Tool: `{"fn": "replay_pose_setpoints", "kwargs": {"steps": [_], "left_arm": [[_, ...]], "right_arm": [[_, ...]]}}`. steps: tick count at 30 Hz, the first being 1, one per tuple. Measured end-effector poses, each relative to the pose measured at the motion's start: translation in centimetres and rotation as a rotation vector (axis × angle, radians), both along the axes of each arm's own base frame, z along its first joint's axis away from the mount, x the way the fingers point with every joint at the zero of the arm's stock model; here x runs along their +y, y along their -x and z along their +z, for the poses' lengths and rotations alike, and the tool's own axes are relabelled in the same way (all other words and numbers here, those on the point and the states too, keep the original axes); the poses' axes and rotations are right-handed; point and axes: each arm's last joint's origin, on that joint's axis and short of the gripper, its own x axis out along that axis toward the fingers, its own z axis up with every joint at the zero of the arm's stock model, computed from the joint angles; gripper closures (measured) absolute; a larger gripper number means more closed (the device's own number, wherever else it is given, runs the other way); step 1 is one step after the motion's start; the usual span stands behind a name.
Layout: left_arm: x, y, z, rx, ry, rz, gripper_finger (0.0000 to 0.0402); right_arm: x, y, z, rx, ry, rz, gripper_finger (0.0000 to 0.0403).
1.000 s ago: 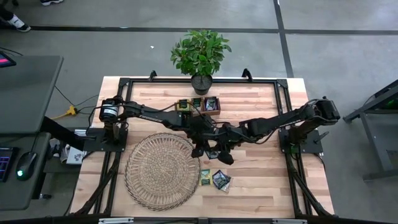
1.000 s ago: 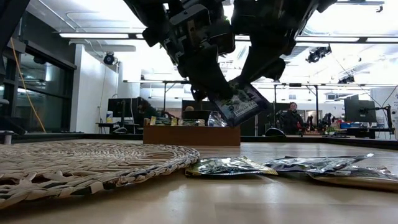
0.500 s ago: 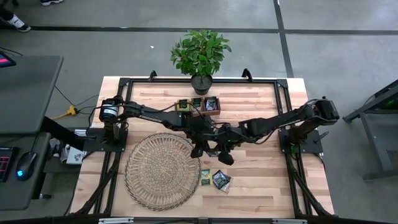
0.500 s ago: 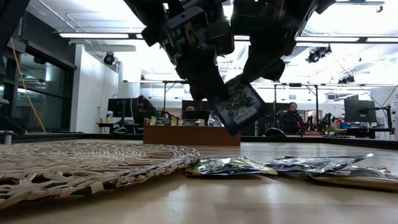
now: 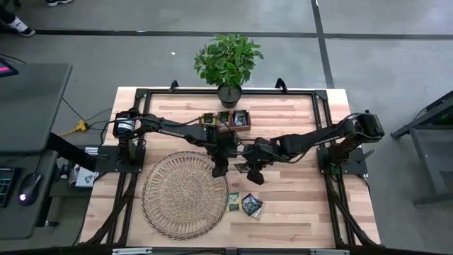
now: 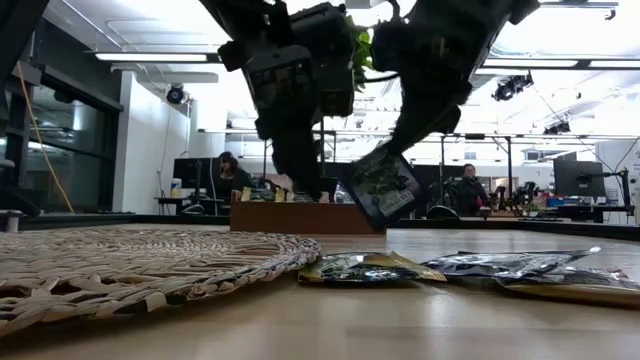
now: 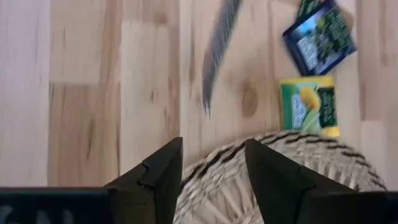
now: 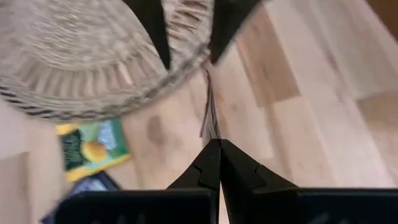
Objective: Pick & Place Tea
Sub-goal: Put the blue tea bag into the right section of the wooden organizer
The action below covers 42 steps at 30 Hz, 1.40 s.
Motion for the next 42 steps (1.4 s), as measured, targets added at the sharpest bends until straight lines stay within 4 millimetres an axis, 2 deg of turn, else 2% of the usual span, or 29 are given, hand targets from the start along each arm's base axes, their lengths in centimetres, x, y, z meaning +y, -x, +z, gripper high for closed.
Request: {"fn": "replay_pose_setpoints", "kwargs": {"steps": [5, 9, 12, 17, 21, 24, 29, 33, 37, 42], "left_arm": [[0.6, 0.9, -0.8, 0.029, 0.032, 0.024, 0.0227], [0.8, 2.2, -0.5, -0.028, 0.072, 0.054, 0.0227], [0.8, 3.8, -0.7, -0.079, 0.104, 0.095, 0.0227], [0.6, 6.4, 0.3, -0.300, 0.212, 0.172, 0.0227], [0.5, 8.3, 0.3, -0.454, 0.334, 0.256, 0.0227], [0.4, 9.1, 0.5, -0.594, 0.442, 0.291, 0.0227], [0.3, 10.2, 0.8, -0.734, 0.594, 0.317, 0.0227], [0.2, 10.4, 0.7, -0.755, 0.617, 0.359, 0.0227], [-0.1, 10.4, 0.7, -0.761, 0.619, 0.384, 0.0227], [-0.7, 10.3, 0.7, -0.760, 0.615, 0.415, 0.0227]], "right_arm": [[-1.2, 1.1, -0.7, 0.082, 0.034, -0.072, 0.0403], [-2.5, 3.1, -0.8, 0.023, 0.024, -0.131, 0.0403], [-3.5, 5.1, -0.8, -0.086, 0.023, -0.182, 0.0403], [-5.7, 7.7, -0.6, -0.386, 0.032, -0.268, 0.0403], [-8.0, 8.9, -1.3, -0.476, 0.069, -0.320, 0.0403], [-9.9, 9.0, -1.2, -0.508, 0.100, -0.311, 0.0403], [-13.3, 8.7, -0.7, -0.530, 0.140, -0.268, 0.0403], [-16.0, 8.2, -1.1, -0.521, 0.118, -0.224, 0.0403], [-18.0, 6.4, -1.3, -0.522, 0.106, -0.152, 0.0403], [-19.6, 4.0, -2.1, -0.480, 0.088, -0.100, 0.0403]]}}
